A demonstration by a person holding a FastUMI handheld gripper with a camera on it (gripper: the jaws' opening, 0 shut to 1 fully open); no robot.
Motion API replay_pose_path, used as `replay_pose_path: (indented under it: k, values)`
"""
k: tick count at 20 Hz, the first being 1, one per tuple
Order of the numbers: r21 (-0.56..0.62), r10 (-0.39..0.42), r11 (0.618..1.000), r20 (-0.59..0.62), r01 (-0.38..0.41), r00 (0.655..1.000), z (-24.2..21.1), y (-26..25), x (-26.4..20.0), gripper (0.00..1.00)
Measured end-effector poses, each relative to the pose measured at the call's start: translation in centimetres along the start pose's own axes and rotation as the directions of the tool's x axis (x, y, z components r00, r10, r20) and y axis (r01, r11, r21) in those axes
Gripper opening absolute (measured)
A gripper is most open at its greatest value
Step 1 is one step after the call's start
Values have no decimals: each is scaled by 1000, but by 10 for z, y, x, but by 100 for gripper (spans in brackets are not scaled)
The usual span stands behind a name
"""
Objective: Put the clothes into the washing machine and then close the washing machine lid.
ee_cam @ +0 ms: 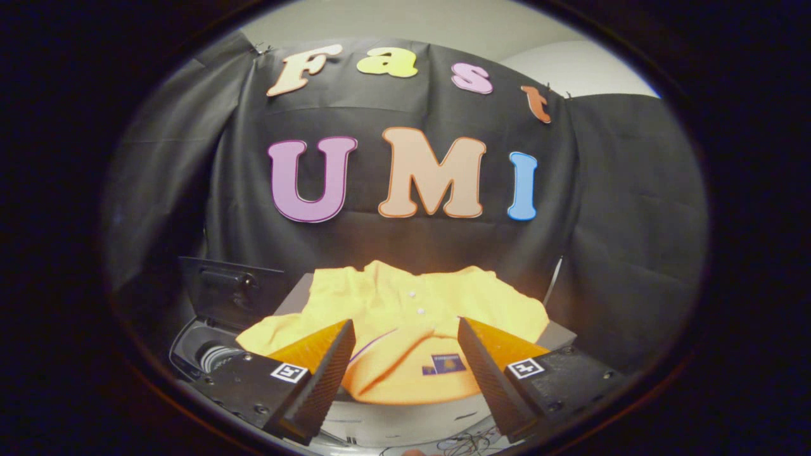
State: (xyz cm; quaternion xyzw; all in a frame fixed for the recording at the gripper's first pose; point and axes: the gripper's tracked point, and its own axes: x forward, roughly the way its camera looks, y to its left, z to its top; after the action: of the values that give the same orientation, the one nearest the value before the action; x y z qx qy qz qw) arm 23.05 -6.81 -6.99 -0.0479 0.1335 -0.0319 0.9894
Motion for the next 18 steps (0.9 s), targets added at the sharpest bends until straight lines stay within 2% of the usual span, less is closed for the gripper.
replay_pose_path:
  k: [2,5,8,10,11,13,14,16,17,18]
  values:
    - [6,-4,1000,-38,4,999,2,-5,25,99]
    - [124,4,992,-98,8,995,2,-6,57,99]
    - [163,28,987,-218,8,976,-16,-5,79,98]
    - [177,82,984,-359,-19,930,-41,-1,85,97]
    - [197,101,980,-459,-10,883,-56,1,82,95]
    - [208,105,978,-456,-9,884,-44,-2,89,96]
    - [205,108,979,-490,-6,865,-52,1,86,96]
    - [147,72,989,-505,3,860,-53,-2,90,99]
    - [97,51,995,-531,1,846,-55,-2,89,97]
    - [65,46,998,-526,-14,849,-54,0,91,96]
